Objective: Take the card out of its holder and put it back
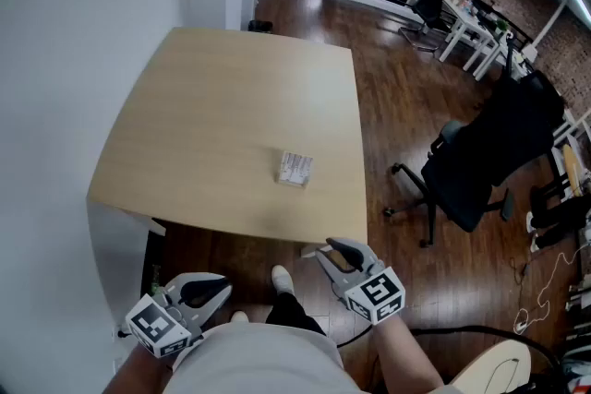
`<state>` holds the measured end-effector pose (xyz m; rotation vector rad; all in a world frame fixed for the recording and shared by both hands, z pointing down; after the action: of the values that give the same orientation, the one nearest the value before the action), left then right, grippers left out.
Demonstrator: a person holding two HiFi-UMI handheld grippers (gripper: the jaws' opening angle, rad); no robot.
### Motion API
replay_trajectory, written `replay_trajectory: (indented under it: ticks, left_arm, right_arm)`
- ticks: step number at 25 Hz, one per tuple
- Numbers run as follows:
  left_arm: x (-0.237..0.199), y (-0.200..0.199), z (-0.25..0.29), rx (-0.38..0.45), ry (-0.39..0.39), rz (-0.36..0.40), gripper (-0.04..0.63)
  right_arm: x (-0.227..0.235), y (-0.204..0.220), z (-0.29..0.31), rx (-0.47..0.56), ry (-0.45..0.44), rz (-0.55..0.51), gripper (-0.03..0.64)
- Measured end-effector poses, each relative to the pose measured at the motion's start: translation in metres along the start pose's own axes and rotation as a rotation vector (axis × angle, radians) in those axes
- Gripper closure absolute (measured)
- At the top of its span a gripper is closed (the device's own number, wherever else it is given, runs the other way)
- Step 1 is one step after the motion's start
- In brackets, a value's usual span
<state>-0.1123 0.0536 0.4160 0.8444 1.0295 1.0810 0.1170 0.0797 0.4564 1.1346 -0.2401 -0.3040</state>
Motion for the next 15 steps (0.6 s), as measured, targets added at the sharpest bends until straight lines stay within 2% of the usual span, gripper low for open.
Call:
replay_trajectory:
  ticks: [9,15]
  left_arm:
    - [-0.062,-0.049,0.063,0.066,-0.179,-0.052,0.566]
    - [-0.083,-0.059,0.080,0.079,-0.315,-0.089,0.565]
  right_arm:
    - [0.160,-0.016,0.108,-0.057,-0.084,-0.091,0.495]
    - [0.220,-0.001,0.177,-0.116,-0.172,-0.093,0.489]
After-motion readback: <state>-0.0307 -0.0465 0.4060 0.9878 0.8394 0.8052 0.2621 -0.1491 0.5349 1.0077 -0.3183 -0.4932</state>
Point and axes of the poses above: the fingertips, and each gripper's own axes: z forward along the fingers, x to its right, y out of its underside, the point moved 3 cm from there along -z, backward along the fingers, and after that the axes turned 1 degree about -z, right-handed, at the moved point
